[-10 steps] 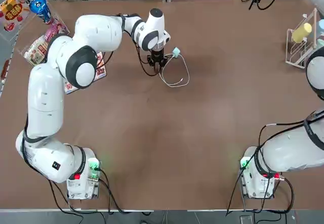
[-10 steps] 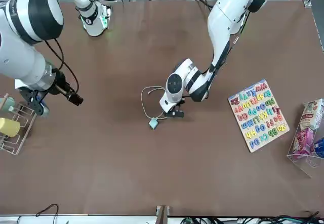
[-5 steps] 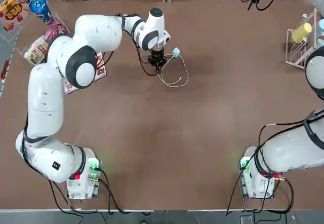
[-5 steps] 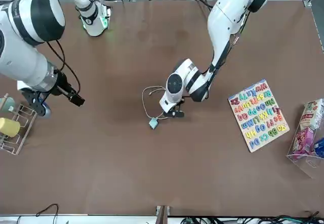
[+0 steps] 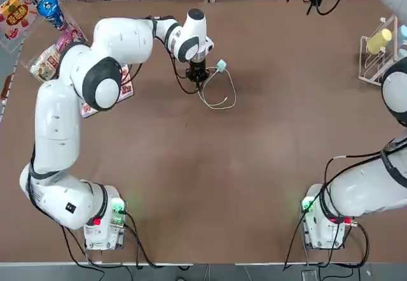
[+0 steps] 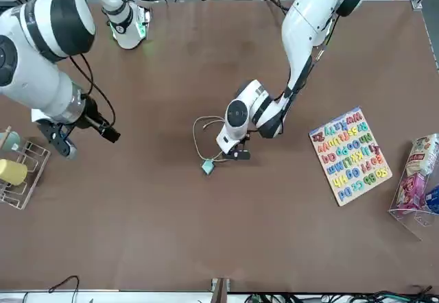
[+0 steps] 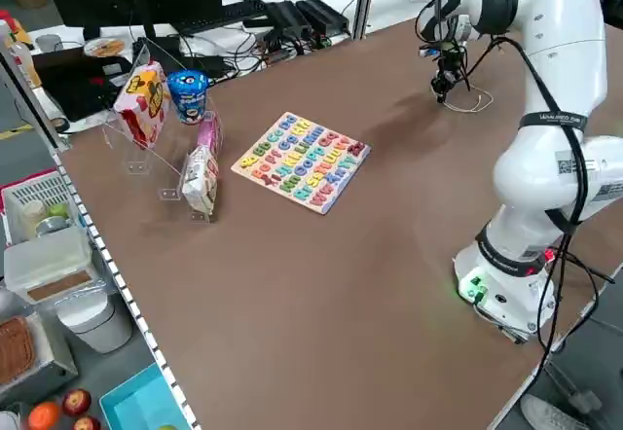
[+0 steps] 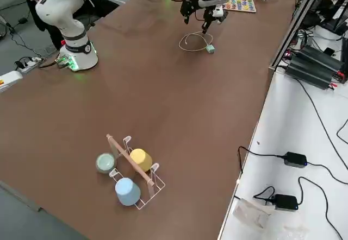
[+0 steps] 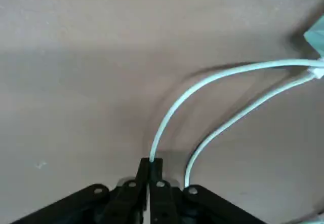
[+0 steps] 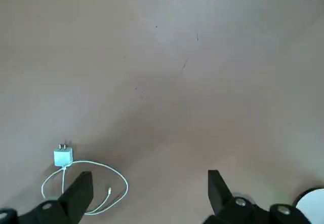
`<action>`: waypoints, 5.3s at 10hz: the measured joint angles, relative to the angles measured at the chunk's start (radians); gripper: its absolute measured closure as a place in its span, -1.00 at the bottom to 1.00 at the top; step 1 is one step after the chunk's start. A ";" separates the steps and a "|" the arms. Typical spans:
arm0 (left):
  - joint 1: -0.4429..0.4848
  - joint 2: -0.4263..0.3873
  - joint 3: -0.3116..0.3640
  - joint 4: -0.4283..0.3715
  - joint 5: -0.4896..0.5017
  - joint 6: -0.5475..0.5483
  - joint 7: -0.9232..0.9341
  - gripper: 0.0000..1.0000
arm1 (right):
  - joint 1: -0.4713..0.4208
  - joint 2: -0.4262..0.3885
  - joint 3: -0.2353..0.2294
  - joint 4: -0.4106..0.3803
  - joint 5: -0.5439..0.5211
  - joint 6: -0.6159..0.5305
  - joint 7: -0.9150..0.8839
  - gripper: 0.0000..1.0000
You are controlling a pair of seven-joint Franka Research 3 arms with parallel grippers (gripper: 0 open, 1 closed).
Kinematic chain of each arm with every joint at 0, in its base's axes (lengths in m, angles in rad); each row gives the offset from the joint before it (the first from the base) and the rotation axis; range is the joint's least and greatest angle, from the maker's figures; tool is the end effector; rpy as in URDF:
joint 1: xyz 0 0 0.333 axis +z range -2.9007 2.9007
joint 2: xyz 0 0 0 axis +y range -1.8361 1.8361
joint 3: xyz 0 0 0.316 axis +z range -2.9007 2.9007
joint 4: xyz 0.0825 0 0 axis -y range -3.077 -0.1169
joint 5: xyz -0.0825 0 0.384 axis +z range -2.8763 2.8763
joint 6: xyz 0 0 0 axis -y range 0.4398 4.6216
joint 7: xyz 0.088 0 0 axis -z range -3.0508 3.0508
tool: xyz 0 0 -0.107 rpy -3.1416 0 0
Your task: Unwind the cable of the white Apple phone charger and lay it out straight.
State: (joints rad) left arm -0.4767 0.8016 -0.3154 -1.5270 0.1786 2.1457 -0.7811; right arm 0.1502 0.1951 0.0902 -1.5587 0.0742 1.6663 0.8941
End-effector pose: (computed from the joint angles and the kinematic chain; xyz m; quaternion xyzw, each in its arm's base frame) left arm 0.5126 -0.4649 0.1882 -0.9963 0.0223 0.0807 0.0182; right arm 0.5947 0.1488 0.5248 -0.9434 0.3257 0.0610 0.0151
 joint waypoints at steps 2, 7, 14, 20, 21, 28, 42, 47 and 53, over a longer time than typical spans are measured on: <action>-0.001 -0.033 -0.001 0.017 0.032 -0.102 -0.001 0.93 | 0.031 0.022 0.001 0.036 0.000 0.006 0.063 -1.00; -0.001 -0.156 -0.004 0.024 0.068 -0.405 0.017 0.93 | 0.079 0.130 0.001 0.171 0.000 0.010 0.158 -1.00; -0.002 -0.263 -0.014 0.024 0.069 -0.701 0.192 0.93 | 0.104 0.161 0.001 0.179 0.000 0.008 0.200 -1.00; -0.038 -0.268 -0.093 0.020 0.067 -0.785 0.207 0.93 | 0.181 0.276 0.001 0.191 -0.003 0.102 0.312 -1.00; -0.034 -0.287 -0.114 0.020 0.067 -0.806 0.207 0.93 | 0.193 0.304 0.001 0.216 -0.003 0.104 0.312 -1.00; -0.034 -0.645 -0.271 -0.156 -0.044 -0.754 0.205 0.93 | 0.316 0.464 -0.001 0.345 -0.027 0.194 0.301 -1.00; -0.046 -0.797 -0.595 -0.301 -0.143 -0.656 0.021 0.93 | 0.471 0.710 -0.007 0.328 -0.134 0.468 0.468 -1.00; -0.045 -0.797 -0.604 -0.301 -0.143 -0.641 0.021 0.93 | 0.501 0.713 -0.009 0.293 -0.168 0.480 0.476 -1.00; -0.034 -0.797 -0.602 -0.294 -0.143 -0.636 0.021 0.93 | 0.493 0.723 -0.020 0.289 -0.216 0.505 0.476 -1.00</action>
State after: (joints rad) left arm -0.5110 0.0043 -0.9171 -1.8213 0.0359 1.5092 -0.7596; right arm 0.6428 0.9179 0.0701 -1.2692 -0.1420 2.1716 1.3700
